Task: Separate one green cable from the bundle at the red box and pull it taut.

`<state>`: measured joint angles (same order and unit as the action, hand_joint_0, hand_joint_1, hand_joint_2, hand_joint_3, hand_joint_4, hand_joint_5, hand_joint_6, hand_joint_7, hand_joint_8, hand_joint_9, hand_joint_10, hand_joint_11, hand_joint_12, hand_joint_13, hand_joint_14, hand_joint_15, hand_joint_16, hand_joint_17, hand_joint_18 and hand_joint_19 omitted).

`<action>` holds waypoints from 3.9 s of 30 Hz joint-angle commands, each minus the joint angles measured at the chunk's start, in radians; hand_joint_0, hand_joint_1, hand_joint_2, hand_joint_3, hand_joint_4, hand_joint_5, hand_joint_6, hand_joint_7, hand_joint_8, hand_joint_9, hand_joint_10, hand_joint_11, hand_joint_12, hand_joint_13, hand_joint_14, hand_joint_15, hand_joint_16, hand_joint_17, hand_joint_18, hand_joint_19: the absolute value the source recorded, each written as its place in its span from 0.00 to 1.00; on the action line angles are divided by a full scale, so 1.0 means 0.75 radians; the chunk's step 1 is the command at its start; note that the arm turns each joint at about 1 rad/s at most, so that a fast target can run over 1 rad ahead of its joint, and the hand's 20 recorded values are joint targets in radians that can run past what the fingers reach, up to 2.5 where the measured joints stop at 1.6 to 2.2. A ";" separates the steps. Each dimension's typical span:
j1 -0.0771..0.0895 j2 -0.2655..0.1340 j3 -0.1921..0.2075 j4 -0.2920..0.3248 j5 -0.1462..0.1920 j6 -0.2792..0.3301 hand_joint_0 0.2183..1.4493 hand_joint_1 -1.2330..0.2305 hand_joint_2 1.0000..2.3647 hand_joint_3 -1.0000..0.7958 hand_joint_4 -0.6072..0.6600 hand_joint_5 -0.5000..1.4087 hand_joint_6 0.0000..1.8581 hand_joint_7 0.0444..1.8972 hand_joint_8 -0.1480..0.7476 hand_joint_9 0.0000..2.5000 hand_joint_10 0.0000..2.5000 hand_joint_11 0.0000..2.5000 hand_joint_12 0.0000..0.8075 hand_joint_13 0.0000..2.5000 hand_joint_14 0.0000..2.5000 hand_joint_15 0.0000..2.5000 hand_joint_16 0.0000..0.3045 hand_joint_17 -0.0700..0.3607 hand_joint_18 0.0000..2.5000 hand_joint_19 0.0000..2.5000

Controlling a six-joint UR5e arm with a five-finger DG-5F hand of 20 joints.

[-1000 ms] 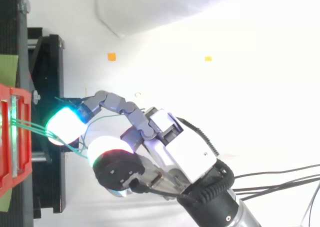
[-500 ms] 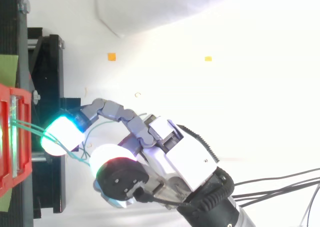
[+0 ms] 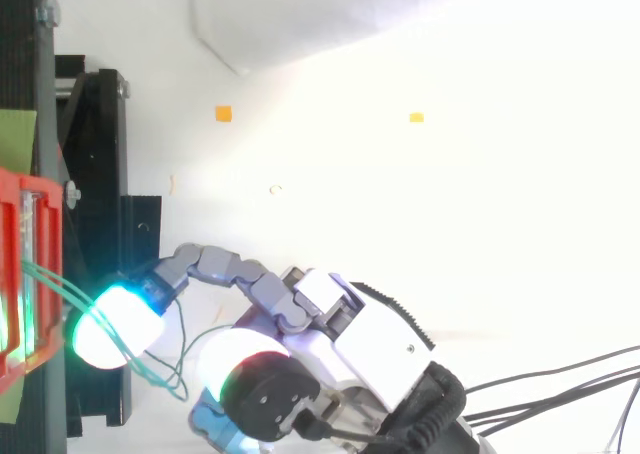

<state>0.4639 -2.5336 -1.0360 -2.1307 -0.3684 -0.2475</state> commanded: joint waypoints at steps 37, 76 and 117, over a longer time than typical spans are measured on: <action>-0.025 0.001 -0.028 -0.164 -0.092 0.240 0.13 0.60 0.00 0.28 0.67 0.31 0.27 0.65 0.53 0.83 0.02 0.50 0.67 0.77 0.14 0.66 0.35 0.72 0.92 0.33; -0.038 0.001 -0.028 -0.217 -0.100 0.275 0.39 0.38 0.00 0.28 0.54 0.32 0.27 0.75 0.43 0.84 0.02 0.53 0.51 0.72 0.21 0.66 0.27 0.60 0.83 0.38; -0.032 0.151 -0.030 -0.963 -0.176 0.377 0.43 0.37 0.01 0.33 0.53 0.32 0.27 0.75 0.44 0.83 0.02 0.55 0.49 0.70 0.24 0.65 0.25 0.57 0.81 0.39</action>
<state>0.4411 -2.4300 -1.0584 -2.7899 -0.4915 0.0194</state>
